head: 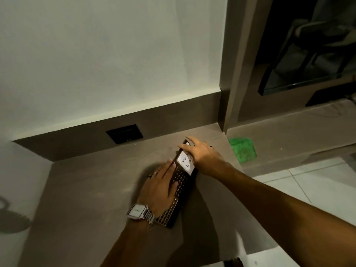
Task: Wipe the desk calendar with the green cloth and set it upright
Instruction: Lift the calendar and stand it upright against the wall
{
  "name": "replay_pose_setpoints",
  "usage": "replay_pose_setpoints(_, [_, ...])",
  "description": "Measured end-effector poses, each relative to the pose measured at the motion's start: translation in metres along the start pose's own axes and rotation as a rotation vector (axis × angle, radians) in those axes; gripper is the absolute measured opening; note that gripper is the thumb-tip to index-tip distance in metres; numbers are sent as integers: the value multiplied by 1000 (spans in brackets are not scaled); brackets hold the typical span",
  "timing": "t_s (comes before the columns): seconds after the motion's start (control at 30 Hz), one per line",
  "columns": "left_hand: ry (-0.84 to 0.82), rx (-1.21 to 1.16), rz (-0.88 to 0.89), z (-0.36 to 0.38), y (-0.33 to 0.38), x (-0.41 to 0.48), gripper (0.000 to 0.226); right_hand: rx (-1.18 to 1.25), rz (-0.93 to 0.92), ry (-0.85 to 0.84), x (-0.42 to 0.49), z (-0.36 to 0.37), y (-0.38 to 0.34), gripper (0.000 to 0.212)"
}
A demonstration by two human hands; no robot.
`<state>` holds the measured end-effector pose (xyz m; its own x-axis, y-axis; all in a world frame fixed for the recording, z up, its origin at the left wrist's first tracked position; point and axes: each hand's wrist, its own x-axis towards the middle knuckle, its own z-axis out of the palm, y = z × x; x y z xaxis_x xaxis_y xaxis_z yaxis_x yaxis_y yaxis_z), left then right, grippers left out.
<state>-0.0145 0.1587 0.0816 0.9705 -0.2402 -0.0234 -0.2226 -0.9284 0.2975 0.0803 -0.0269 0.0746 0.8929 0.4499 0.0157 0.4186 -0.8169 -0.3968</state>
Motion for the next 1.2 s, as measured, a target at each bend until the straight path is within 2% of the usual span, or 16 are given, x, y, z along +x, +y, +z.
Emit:
replay_pose_setpoints(0.1, [34,-147,-103,-7,-22,-27,51,56,80,-92,7,-7,-4,49])
replay_pose_setpoints(0.3, [183,-326,-269,-16,-69,-64,31,49,162,44,3,-10,2,36])
replay_pose_setpoints(0.47, [332,-668,-474,-25,-98,-66,7,152,228,134,-1,-7,-6,19])
replay_pose_setpoints(0.5, [338,-685,-508,-28,-101,-64,13,171,244,147,-1,-4,-8,19])
replay_pose_setpoints(0.63, [341,-642,-506,-37,-119,-47,7,219,318,185,5,2,-15,18])
replay_pose_setpoints(0.87, [337,-581,-504,-56,-131,-16,16,257,418,228,18,7,-25,18])
replay_pose_setpoints(1.2, [307,-509,-480,-60,-136,-1,18,259,443,228,19,10,-28,23])
